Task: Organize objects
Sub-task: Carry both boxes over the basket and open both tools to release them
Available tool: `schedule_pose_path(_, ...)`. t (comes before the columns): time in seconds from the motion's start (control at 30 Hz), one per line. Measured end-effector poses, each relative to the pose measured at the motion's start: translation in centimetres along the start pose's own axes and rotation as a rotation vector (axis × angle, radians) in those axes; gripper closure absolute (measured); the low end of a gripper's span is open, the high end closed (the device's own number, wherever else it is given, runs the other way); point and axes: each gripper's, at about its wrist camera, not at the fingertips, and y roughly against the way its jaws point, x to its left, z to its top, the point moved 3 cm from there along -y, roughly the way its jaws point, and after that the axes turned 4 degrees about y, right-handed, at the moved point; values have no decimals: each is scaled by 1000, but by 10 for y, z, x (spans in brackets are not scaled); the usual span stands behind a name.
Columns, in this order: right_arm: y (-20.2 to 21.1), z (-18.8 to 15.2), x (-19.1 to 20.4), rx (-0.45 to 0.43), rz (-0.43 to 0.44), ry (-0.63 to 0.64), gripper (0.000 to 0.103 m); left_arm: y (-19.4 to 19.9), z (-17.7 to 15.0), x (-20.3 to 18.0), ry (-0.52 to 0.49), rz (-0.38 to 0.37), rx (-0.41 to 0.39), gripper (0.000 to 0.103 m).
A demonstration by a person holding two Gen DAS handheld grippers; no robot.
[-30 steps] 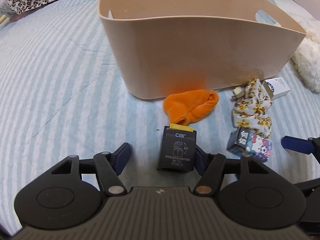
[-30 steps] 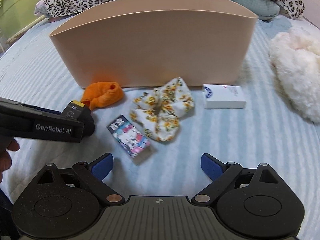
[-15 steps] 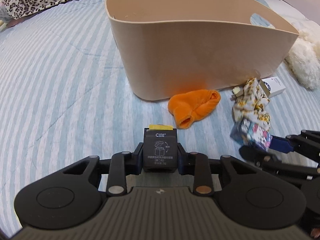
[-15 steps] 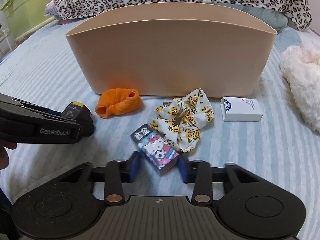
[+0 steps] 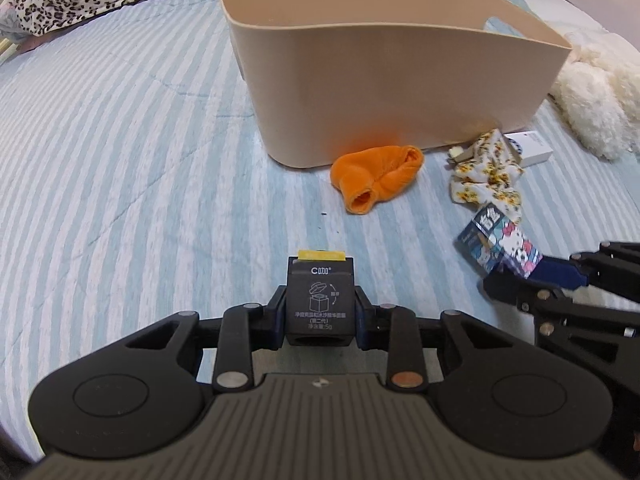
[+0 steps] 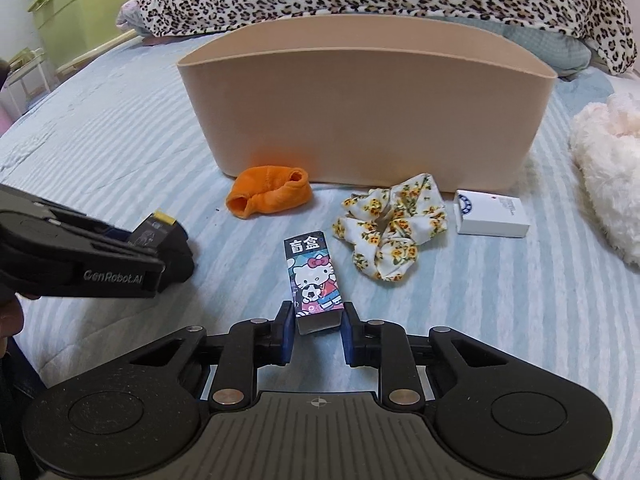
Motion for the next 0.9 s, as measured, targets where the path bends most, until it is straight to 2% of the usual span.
schedule_pose_path(0.33, 42, 25, -13, -139, -40, 6, 81, 46, 33, -16, -21, -34, -127, 70)
schedule_pose_path(0.6, 71, 73, -37, -290, -82, 5, 81, 85, 85, -20, -20, -41, -273, 70)
schedule_pose_path(0.77, 71, 108, -55, -343, -119, 6, 81, 80, 127, -22, -20, 8, -327, 70)
schedule_pose_path(0.9, 58, 132, -76, -360, -143, -35, 81, 68, 153, -26, -35, 17, -334, 70)
